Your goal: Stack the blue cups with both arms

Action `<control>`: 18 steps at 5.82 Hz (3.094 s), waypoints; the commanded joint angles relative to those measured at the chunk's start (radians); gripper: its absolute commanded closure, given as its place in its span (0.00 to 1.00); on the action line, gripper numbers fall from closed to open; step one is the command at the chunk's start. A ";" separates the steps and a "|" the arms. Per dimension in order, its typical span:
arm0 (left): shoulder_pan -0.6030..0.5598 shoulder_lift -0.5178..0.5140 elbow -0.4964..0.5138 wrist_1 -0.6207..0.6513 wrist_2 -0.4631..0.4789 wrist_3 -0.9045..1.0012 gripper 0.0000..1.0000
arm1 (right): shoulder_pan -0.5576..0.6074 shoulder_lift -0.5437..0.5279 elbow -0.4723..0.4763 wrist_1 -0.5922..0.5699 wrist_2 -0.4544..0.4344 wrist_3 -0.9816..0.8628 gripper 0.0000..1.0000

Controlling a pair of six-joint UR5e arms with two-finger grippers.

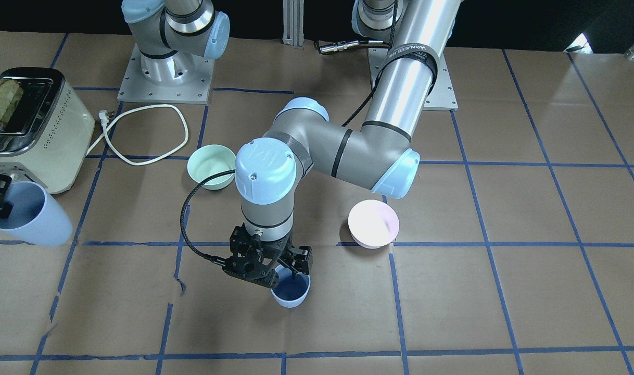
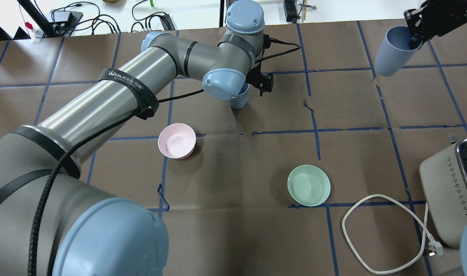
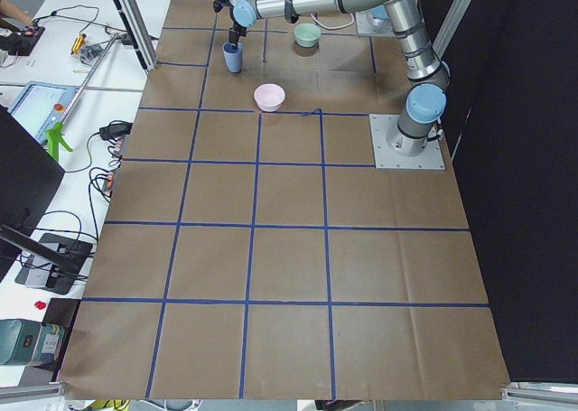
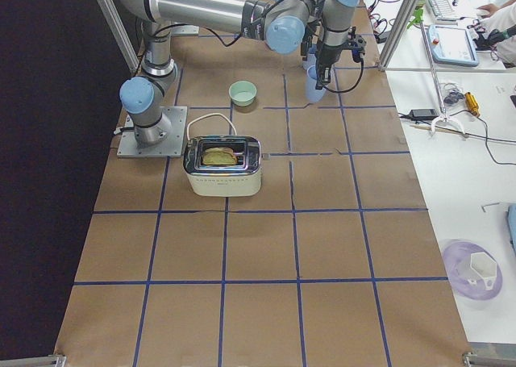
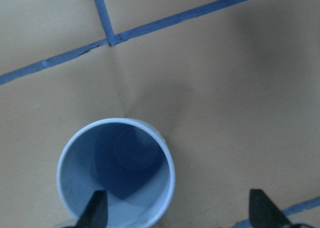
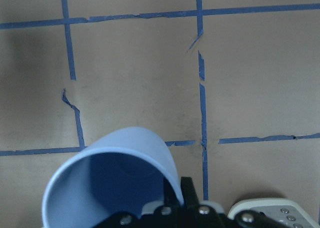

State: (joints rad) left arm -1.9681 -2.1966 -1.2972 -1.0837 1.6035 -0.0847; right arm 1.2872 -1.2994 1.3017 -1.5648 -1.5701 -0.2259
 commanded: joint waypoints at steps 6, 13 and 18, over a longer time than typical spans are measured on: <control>0.285 0.577 -0.142 -0.559 -0.005 0.028 0.02 | 0.353 0.101 -0.094 -0.141 0.001 0.522 0.92; 0.330 0.640 -0.198 -0.478 -0.007 -0.023 0.02 | 0.538 0.307 -0.170 -0.146 0.062 0.703 0.93; 0.330 0.640 -0.195 -0.481 -0.005 -0.015 0.02 | 0.541 0.360 -0.147 -0.201 0.110 0.691 0.93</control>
State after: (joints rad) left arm -1.6383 -1.5570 -1.4926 -1.5643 1.5983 -0.1020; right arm 1.8283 -0.9535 1.1429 -1.7613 -1.4740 0.4671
